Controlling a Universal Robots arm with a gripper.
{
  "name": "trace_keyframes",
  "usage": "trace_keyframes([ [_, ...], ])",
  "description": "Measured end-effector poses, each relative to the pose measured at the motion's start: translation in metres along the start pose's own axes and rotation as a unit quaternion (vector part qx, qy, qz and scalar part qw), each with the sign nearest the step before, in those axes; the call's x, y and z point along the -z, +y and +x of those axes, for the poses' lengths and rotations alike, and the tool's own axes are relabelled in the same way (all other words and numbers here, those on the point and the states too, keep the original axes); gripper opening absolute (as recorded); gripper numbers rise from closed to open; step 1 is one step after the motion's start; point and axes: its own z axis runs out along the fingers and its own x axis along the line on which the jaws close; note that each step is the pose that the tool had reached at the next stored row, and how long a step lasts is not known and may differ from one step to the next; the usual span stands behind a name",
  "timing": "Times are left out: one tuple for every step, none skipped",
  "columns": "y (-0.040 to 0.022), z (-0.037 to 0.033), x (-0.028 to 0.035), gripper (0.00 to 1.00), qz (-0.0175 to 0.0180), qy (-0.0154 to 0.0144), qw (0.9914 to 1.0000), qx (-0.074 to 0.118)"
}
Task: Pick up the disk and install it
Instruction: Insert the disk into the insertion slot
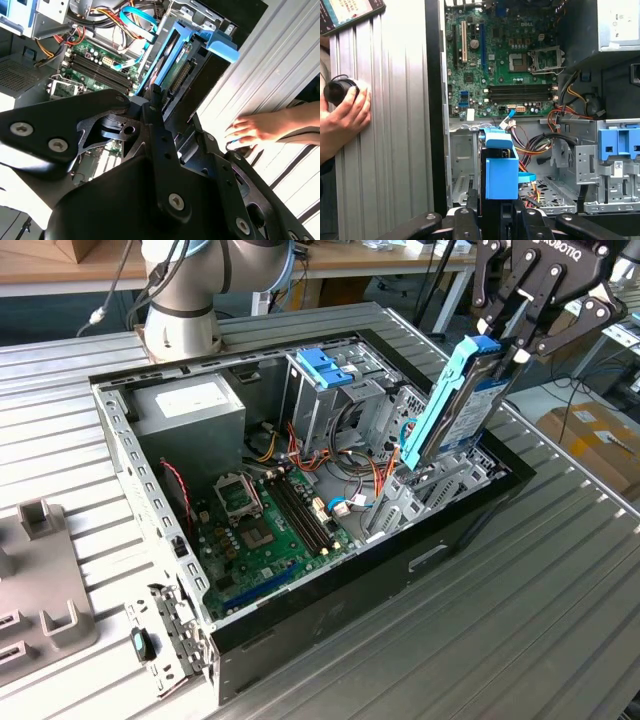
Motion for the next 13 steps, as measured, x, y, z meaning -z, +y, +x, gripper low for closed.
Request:
trace_keyframes([
  [-0.001,-0.0001,-0.0002,0.35,0.0,0.0,1.0,0.0],
  [-0.0018,-0.0001,-0.0006,0.35,0.0,0.0,1.0,0.0],
  [-0.0023,-0.0001,-0.0013,0.35,0.0,0.0002,1.0,0.0],
  [-0.0025,-0.0001,-0.0022,0.35,0.0,0.0005,1.0,0.0],
  [-0.0026,-0.0001,-0.0035,0.35,0.0,0.0007,1.0,0.0],
  [-0.0029,-0.0001,-0.0056,0.35,0.0001,0.0009,1.0,0.0],
  [-0.0032,-0.0001,-0.0073,0.35,0.0001,0.001,1.0,0.0],
  [-0.0035,-0.0001,-0.0087,0.35,0.0,0.0014,1.0,0.001],
  [-0.0038,-0.0002,-0.0099,0.35,0.0001,0.0018,1.0,0.002],
  [-0.0041,-0.0002,-0.011,0.35,0.0001,0.0022,0.99999,0.004],
  [-0.0042,-0.0001,-0.0118,0.35,0.0001,0.0025,0.99997,0.007],
  [-0.0044,-0.0001,-0.0124,0.35,0.0001,0.0029,0.99996,0.009],
  [-0.0045,-0.0001,-0.0131,0.35,0.0002,0.0032,0.99993,0.011],
])
